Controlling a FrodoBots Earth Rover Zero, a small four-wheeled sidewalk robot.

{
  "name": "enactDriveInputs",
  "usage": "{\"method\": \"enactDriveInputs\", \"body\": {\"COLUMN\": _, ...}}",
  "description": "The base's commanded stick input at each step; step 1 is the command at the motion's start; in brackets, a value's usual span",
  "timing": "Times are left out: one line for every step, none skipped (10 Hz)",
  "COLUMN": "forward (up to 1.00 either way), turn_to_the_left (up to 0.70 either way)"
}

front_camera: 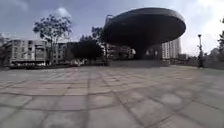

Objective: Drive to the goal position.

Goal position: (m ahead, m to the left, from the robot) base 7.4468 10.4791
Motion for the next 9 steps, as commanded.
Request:
{"method": "enactDriveInputs", "body": {"forward": 0.7, "turn_to_the_left": 0.0}}
{"method": "enactDriveInputs", "body": {"forward": 0.7, "turn_to_the_left": 0.0}}
{"method": "enactDriveInputs", "body": {"forward": 0.7, "turn_to_the_left": 0.0}}
{"method": "enactDriveInputs", "body": {"forward": 0.7, "turn_to_the_left": 0.0}}
{"method": "enactDriveInputs", "body": {"forward": 0.7, "turn_to_the_left": 0.0}}
{"method": "enactDriveInputs", "body": {"forward": 0.7, "turn_to_the_left": 0.0}}
{"method": "enactDriveInputs", "body": {"forward": 0.7, "turn_to_the_left": 0.0}}
{"method": "enactDriveInputs", "body": {"forward": 0.7, "turn_to_the_left": 0.0}}
{"method": "enactDriveInputs", "body": {"forward": 0.7, "turn_to_the_left": 0.0}}
